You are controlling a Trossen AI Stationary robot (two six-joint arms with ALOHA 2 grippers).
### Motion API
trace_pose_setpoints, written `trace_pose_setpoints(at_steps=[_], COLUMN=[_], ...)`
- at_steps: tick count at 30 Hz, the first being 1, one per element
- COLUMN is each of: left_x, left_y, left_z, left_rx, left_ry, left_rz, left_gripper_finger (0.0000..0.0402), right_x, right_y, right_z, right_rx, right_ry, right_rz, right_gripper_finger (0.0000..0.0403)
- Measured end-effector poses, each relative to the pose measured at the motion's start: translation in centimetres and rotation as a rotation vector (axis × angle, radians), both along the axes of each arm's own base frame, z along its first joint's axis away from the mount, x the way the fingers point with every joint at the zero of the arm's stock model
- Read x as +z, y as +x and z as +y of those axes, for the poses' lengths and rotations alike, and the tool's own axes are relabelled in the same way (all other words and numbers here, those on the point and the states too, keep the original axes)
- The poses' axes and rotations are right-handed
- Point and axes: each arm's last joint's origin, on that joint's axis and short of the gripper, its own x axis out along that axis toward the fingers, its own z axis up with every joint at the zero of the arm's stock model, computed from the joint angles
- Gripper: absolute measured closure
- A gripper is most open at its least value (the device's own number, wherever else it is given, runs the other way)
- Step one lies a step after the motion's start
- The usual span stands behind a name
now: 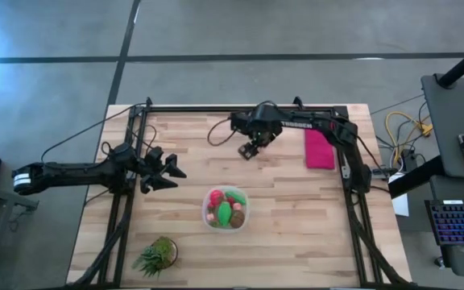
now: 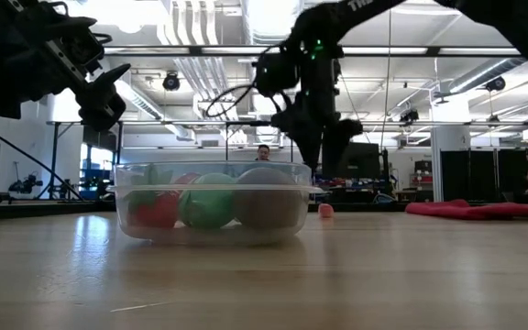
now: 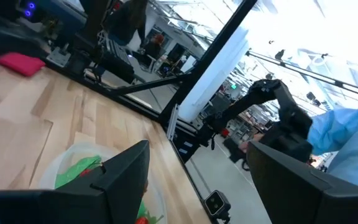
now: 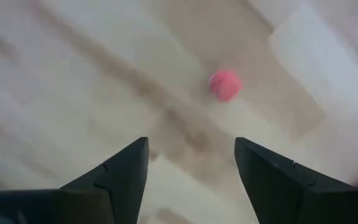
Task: Pick and placing Produce into tupperware
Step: Put the peach into the bin
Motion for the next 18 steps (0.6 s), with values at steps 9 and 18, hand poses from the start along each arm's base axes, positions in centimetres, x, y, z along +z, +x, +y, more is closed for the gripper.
trace_pose_setpoints(at_steps=[9,18], left_x=[0.0,-0.1], left_y=[0.0,0.0], left_z=[0.0,0.0], left_rx=[-0.004,-0.007], left_ry=[-0.024,-0.049], left_rz=[0.009,0.024], left_gripper_finger=[0.0146,0.0146], right_x=[-2.8,-6.3], right_y=[0.6,0.9], right_z=[-1.9,-2.8], right_rx=[-0.062,-0.074], right_ry=[-0.048,-0.044], right_rz=[0.029,0.112], right_gripper_finger=[0.0179,0.0179])
